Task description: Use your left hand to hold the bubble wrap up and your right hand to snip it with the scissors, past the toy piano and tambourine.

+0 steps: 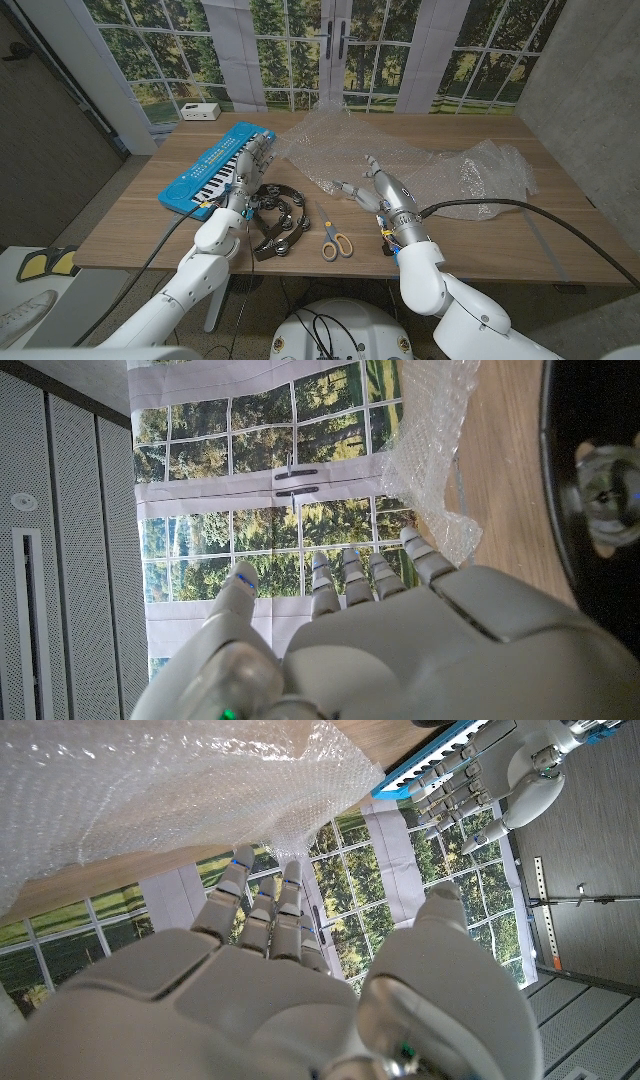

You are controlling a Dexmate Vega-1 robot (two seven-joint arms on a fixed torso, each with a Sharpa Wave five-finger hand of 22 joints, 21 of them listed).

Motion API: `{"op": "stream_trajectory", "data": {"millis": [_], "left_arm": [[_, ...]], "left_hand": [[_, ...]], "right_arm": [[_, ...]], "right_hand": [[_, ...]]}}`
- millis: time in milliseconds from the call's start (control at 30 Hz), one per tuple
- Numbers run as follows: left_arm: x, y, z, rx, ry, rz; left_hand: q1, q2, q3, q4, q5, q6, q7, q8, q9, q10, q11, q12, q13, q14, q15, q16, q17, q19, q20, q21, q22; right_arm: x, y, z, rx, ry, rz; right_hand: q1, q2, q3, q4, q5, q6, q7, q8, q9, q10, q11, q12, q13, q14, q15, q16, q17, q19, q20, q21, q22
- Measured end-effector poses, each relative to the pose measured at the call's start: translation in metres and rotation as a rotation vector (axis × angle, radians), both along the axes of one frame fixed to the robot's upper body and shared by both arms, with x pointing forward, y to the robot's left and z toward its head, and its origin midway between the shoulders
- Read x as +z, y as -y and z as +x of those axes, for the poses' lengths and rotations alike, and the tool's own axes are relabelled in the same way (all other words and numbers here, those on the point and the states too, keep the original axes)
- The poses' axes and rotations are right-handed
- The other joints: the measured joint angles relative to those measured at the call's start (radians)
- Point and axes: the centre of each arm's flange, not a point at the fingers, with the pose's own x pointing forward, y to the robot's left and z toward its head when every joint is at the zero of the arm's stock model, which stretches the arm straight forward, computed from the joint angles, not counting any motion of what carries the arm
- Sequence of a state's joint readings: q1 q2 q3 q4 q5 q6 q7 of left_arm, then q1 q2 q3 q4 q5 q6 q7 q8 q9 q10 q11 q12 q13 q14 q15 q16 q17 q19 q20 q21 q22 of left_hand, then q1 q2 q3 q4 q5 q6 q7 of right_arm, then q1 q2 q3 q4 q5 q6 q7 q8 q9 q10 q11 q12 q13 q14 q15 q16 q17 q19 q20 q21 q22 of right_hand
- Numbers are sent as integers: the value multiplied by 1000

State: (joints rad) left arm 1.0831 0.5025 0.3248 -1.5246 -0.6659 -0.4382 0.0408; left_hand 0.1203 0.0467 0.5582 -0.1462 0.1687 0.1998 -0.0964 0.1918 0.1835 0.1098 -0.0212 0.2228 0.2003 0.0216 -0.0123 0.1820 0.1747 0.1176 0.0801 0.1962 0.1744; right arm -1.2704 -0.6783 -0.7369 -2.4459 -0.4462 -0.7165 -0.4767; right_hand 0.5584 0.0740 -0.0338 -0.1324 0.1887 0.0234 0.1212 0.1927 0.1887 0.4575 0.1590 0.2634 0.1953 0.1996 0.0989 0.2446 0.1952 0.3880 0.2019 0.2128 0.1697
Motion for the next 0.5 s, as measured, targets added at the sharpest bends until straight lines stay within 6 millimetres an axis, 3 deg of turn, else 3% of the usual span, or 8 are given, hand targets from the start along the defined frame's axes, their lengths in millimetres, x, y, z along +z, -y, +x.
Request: {"op": "stream_trajectory", "data": {"millis": [500], "left_arm": [[-1, -2, 0, 5, -1, -10]], "left_hand": [[0, 0, 0, 0, 0, 0, 0, 0, 0, -2, -2, 0, 0, 0, 0, 0, 0, -4, 4, 0, 0]], "right_arm": [[1, -12, -5, -23, -28, -71]], "right_hand": [[30, -2, 14, -14, 0, 14, -4, 4, 0, 12, -13, -5, 0, 40, -19, 11, 0, 5, -5, -6, 0]]}}
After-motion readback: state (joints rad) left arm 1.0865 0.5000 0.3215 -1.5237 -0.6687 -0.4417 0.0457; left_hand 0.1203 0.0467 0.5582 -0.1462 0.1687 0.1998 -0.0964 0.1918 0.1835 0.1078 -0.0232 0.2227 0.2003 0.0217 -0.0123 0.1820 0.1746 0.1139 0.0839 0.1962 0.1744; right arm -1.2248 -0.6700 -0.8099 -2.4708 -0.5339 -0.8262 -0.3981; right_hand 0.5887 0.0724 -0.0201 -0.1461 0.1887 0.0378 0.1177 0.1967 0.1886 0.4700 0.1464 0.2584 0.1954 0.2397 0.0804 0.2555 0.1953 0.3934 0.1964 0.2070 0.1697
